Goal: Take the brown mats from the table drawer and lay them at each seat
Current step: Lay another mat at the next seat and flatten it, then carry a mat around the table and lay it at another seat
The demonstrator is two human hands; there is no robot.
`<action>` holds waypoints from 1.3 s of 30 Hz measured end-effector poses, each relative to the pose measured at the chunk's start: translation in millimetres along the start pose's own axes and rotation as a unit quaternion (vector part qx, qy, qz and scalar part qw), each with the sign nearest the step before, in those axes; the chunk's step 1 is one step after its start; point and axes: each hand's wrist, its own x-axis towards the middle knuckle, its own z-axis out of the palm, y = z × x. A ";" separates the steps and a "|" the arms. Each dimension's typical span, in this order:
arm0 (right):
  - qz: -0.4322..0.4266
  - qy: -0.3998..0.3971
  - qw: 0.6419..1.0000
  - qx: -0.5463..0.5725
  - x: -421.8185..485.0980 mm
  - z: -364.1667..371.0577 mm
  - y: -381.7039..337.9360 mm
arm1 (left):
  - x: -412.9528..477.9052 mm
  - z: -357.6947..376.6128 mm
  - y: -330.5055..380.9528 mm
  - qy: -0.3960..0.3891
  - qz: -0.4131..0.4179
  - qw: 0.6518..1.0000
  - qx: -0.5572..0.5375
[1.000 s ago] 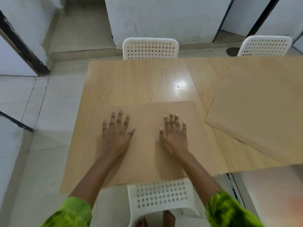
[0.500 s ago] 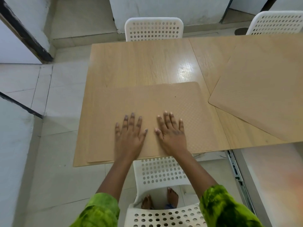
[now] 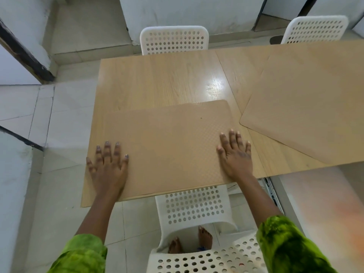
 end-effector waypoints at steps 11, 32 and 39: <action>-0.049 -0.018 0.999 0.005 -10.0 5.5 -23.8 | -33.5 11.3 87.7 -0.027 0.165 0.986 0.008; 0.107 0.033 0.975 0.193 16.5 -87.5 127.5 | -41.4 -34.1 285.9 -0.172 0.255 0.921 -0.239; 0.103 -0.033 0.982 0.153 23.5 -101.1 196.0 | -32.0 -42.2 388.6 -0.278 0.150 0.903 -0.292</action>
